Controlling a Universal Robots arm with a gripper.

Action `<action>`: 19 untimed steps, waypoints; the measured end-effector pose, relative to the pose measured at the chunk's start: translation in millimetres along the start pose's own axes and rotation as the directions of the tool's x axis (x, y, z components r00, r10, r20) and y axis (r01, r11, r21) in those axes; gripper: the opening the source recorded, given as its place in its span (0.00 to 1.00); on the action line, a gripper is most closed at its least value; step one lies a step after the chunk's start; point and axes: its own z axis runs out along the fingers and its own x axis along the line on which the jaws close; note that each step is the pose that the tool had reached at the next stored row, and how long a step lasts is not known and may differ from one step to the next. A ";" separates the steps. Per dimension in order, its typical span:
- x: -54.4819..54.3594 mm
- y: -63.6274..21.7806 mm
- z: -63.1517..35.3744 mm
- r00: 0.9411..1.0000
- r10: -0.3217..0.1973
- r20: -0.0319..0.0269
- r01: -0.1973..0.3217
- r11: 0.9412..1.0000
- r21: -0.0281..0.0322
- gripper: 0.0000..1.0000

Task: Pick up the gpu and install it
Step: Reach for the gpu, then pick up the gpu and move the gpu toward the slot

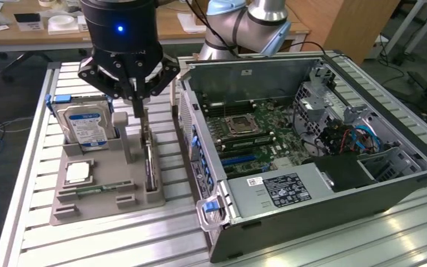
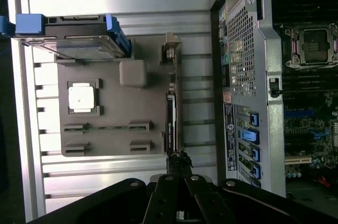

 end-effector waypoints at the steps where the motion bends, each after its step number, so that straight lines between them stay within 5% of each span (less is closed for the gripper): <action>1: 0.4 -0.3 0.5 1.000 0.000 0.000 0.000 1.000 0.000 0.11; 19: 9.0 -1.7 2.7 1.000 0.000 0.000 0.000 1.000 0.000 0.11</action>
